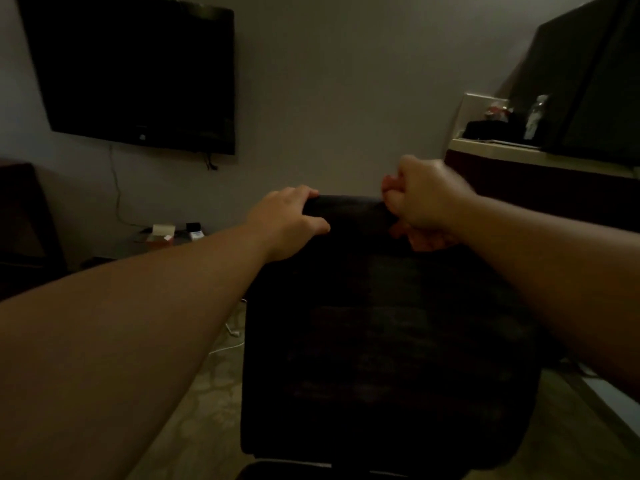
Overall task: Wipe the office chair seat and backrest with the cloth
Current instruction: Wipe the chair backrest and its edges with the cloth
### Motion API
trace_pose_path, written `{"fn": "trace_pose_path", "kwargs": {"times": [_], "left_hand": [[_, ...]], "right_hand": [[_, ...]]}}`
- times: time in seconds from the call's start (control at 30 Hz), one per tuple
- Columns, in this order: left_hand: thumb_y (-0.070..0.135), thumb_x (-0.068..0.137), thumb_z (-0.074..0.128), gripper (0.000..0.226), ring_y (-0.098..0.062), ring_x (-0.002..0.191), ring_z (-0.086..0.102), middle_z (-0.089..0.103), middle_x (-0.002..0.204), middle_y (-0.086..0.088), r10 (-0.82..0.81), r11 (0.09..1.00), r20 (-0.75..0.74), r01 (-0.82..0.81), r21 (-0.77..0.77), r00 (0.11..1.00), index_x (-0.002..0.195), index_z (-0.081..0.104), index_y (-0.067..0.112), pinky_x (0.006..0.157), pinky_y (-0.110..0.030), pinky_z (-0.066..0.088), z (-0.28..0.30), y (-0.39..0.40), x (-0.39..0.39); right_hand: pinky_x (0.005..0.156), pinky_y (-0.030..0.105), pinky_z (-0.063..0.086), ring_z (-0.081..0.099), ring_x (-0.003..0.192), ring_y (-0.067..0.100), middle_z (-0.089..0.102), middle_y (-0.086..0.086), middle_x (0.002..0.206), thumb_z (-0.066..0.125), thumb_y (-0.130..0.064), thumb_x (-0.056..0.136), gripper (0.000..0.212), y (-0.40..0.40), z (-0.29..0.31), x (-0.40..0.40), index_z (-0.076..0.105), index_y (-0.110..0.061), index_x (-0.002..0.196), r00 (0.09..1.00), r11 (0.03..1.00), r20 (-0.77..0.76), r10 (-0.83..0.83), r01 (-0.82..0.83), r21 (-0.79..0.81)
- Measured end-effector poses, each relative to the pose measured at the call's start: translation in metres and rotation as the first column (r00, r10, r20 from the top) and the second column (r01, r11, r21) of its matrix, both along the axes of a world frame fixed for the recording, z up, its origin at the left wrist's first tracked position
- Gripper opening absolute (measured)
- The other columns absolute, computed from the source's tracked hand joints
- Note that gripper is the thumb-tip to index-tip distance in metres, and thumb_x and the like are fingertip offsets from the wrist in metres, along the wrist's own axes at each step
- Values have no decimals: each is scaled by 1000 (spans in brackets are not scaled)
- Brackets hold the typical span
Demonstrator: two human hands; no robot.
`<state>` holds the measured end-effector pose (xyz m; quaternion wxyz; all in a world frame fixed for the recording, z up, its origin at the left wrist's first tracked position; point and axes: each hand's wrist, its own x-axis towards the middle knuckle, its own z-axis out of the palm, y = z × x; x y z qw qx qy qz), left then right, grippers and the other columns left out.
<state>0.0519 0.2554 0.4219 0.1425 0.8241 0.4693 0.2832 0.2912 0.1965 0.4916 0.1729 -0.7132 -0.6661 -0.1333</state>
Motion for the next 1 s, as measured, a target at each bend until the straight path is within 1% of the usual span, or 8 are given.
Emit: {"fn": "trace_pose_path", "kwargs": {"times": [0.13, 0.33, 0.5, 0.63, 0.7, 0.8, 0.93, 1.0], "left_hand": [[63, 87, 58, 79, -22, 131, 48, 50, 149, -1, -42, 999, -37, 42, 8, 998, 157, 39, 31, 108, -46, 44, -1, 3, -9], [68, 82, 59, 86, -24, 132, 48, 50, 146, 1, -25, 1000, -68, 26, 15, 997, 157, 38, 33, 110, -49, 45, -3, 8, -5], [62, 90, 63, 80, -24, 137, 45, 47, 152, 0, -33, 998, -66, 36, 49, 997, 159, 36, 31, 113, -47, 42, -5, 9, -7], [66, 79, 60, 87, -26, 132, 48, 51, 148, -2, -17, 1000, -55, 18, 20, 998, 156, 41, 30, 110, -48, 45, 0, 4, -2], [66, 75, 58, 89, -25, 130, 50, 52, 145, -2, -15, 1000, -52, 16, 9, 999, 155, 41, 31, 108, -46, 46, 1, 2, -7], [64, 76, 58, 89, -25, 130, 50, 51, 148, -1, -38, 999, -40, 38, -10, 998, 157, 40, 31, 109, -47, 47, 3, 0, -10], [55, 82, 65, 84, -25, 129, 51, 51, 149, -3, -49, 998, -27, 48, -48, 998, 158, 41, 29, 109, -47, 48, 6, 2, -8], [56, 77, 62, 85, -24, 126, 52, 52, 146, -3, -55, 997, -20, 54, -51, 998, 156, 43, 30, 106, -45, 50, 7, 2, -9]], "right_hand": [[58, 31, 50, 63, 73, 20, 62, 3, 93, 61, -46, 99, 21, -4, -8, 0, 52, -28, 95, 986, 973, 139, 94, -61, -225], [57, 36, 55, 65, 71, 23, 63, 5, 87, 55, -49, 103, 25, 10, -2, -4, 50, -24, 104, 984, 999, 169, -52, 50, 16], [64, 39, 62, 68, 74, 20, 66, 4, 94, 59, -51, 101, 23, 0, 6, 6, 54, -28, 102, 976, 974, 219, 20, 31, -224], [56, 35, 52, 61, 63, 18, 63, 1, 82, 64, -47, 97, 27, 13, 15, -5, 54, -22, 100, 966, 994, 236, -107, 95, 60], [58, 32, 45, 54, 65, 15, 60, 0, 86, 64, -46, 98, 24, 17, 7, -23, 53, -25, 100, 973, 997, 225, 59, -48, -57], [62, 32, 52, 62, 73, 17, 62, 0, 92, 58, -49, 98, 21, 11, -9, -38, 53, -28, 98, 962, 961, 217, 165, -107, -256], [65, 38, 58, 63, 75, 24, 61, 4, 89, 55, -49, 100, 28, 22, -9, -37, 55, -22, 104, 980, 998, 193, -39, 49, -44], [61, 37, 53, 61, 76, 24, 59, 4, 88, 55, -48, 101, 26, 26, -10, -44, 53, -22, 103, 991, 1000, 132, -15, 14, 10]]}}
